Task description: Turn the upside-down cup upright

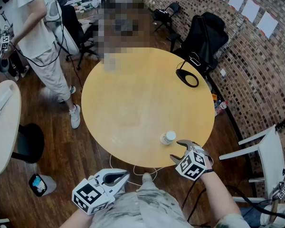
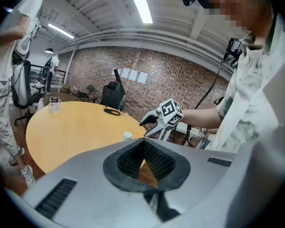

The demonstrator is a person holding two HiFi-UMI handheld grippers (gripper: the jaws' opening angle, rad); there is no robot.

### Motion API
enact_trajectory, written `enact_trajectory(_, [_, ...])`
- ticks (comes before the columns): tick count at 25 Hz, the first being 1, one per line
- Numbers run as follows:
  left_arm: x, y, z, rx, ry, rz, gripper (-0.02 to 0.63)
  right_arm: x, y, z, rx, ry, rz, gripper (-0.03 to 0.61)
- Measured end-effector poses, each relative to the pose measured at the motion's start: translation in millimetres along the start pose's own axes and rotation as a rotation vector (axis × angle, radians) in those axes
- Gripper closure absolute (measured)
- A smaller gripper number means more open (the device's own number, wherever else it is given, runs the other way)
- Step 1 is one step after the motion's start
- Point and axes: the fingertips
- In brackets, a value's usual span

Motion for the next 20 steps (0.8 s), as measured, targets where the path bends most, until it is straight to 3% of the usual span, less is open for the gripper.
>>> enact_trajectory(8, [24, 11, 3, -0.018, 0.051, 0.128, 0.607, -25, -79, -15, 0.146, 0.237, 0.163, 0.292])
enact_trajectory(14, [29, 15, -3, -0.033, 0.096, 0.214, 0.607, -18, -118, -31, 0.264, 0.414, 0.285, 0.281])
enact_trajectory(18, [29, 10, -1, -0.042, 0.108, 0.243, 0.607, -10, -127, -42, 0.297, 0.51, 0.326, 0.279])
enact_trajectory(20, [29, 8, -1, -0.045, 0.112, 0.25, 0.607, -8, -128, -43, 0.29, 0.537, 0.325, 0.312])
Point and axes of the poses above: the fingertips, and each gripper's own axes: y backward along the fingers, x to its left, z out of its top, and after that the axes turned 8 degrees about -z, right-handed
